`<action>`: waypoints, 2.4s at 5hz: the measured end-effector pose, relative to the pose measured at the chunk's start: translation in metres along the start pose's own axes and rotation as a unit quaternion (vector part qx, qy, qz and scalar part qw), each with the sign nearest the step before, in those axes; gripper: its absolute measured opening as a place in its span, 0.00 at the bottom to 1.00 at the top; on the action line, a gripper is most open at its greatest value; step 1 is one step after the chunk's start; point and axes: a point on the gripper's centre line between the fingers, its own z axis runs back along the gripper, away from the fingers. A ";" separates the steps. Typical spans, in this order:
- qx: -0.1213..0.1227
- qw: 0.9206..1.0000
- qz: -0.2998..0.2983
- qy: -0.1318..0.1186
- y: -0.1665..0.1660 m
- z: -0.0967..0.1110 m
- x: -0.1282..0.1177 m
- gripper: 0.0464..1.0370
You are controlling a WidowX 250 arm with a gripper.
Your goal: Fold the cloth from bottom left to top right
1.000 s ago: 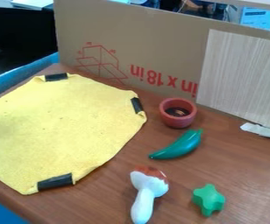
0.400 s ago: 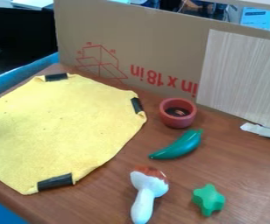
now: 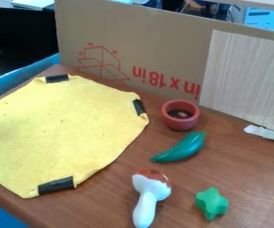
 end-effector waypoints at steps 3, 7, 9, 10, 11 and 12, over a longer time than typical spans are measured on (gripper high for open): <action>-0.045 0.998 0.005 0.053 -0.043 0.030 0.020 0.02; -0.033 0.997 0.005 0.066 -0.186 0.048 0.026 0.02; -0.028 0.998 0.015 0.063 -0.247 0.040 0.026 0.02; -0.012 0.997 0.038 0.067 -0.267 0.020 0.031 0.02; -0.003 0.997 0.033 0.063 -0.287 0.004 0.030 0.03; 0.014 0.997 0.024 0.068 -0.298 -0.013 0.019 0.18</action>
